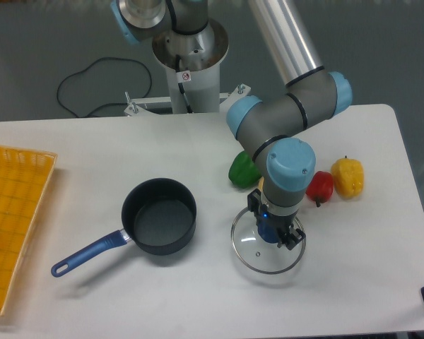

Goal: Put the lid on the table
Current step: 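Lower the glass lid flat onto the table surface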

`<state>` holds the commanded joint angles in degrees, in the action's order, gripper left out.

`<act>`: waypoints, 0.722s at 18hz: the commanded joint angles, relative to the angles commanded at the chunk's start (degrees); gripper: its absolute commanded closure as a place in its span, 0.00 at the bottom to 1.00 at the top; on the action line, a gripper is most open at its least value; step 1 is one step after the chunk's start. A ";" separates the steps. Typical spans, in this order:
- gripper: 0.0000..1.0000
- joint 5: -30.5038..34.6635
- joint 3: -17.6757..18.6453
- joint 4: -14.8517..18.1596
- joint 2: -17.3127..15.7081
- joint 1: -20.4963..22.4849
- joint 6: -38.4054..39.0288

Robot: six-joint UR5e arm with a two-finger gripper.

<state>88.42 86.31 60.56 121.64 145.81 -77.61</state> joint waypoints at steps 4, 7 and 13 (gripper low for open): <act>0.63 0.00 0.00 -1.40 0.70 -0.27 0.26; 0.63 0.00 0.00 -1.85 1.14 -0.35 0.35; 0.63 0.09 0.00 -3.08 2.20 -0.88 1.05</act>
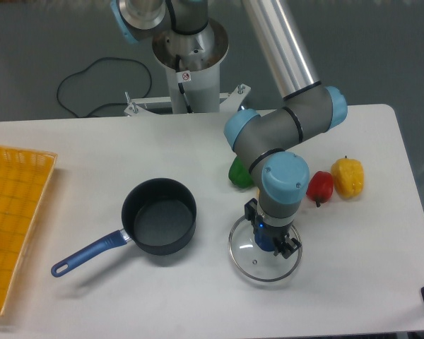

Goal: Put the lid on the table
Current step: 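Lower the glass lid flat onto the table surface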

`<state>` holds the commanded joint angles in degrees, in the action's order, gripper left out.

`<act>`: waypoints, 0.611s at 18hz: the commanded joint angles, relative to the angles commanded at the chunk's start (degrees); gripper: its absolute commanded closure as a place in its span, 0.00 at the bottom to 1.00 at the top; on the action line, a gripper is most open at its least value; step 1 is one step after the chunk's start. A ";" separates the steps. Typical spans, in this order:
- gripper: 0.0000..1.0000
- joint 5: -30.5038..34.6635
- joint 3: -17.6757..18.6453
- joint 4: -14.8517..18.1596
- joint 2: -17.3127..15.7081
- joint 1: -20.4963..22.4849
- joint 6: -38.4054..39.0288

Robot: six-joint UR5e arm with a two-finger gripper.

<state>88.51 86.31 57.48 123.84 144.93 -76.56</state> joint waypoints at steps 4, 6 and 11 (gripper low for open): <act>0.63 0.00 0.17 0.00 0.09 -0.09 0.27; 0.63 0.00 0.17 -0.09 0.09 -0.09 0.27; 0.63 0.79 0.17 -0.35 0.53 -0.44 0.36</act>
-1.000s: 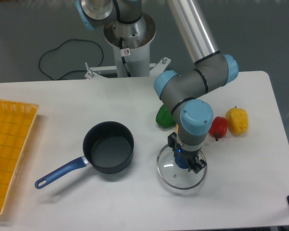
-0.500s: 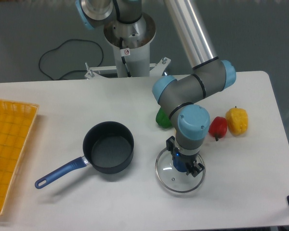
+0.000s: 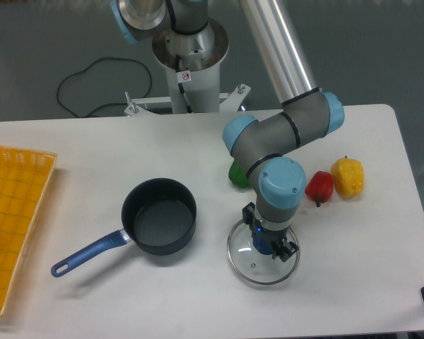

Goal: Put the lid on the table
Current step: 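Lower the glass lid flat onto the table surface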

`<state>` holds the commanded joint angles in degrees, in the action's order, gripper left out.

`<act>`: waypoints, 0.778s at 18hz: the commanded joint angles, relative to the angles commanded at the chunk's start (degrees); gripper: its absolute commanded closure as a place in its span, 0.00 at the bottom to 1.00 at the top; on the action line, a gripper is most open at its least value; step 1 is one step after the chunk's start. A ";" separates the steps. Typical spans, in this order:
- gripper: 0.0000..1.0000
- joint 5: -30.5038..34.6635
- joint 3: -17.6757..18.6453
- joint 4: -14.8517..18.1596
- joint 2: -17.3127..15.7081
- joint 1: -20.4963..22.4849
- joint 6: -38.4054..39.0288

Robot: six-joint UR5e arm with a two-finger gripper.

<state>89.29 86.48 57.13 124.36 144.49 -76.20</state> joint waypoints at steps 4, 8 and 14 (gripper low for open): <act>0.63 0.27 0.00 -0.09 0.18 -0.09 0.00; 0.63 0.27 -0.09 -0.17 0.27 -0.18 0.35; 0.63 0.36 -0.09 -0.88 0.44 -0.18 0.44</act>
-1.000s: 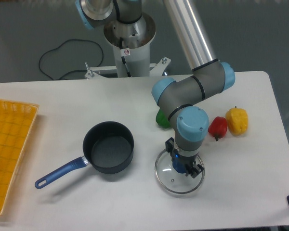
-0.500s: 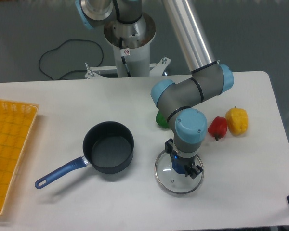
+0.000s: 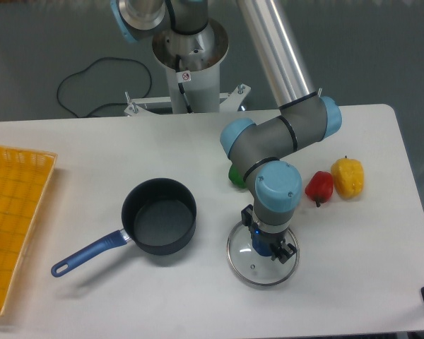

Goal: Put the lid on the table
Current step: 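Lower the glass lid flat onto the table surface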

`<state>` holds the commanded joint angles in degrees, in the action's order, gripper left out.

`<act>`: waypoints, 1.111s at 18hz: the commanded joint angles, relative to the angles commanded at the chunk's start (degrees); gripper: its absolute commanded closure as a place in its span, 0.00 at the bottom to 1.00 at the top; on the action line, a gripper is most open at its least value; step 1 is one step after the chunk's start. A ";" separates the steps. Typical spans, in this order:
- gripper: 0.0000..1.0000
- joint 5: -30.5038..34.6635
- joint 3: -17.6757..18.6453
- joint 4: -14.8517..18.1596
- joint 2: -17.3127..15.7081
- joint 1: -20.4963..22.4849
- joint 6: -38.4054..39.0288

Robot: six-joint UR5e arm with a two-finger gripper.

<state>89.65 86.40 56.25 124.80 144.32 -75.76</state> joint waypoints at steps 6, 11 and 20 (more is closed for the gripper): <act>0.62 0.00 0.09 0.00 0.18 0.00 0.00; 0.55 -0.09 0.09 0.00 0.26 0.00 0.44; 0.50 0.00 0.09 -0.17 0.35 0.00 0.44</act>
<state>89.65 86.48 56.08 125.16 144.32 -75.32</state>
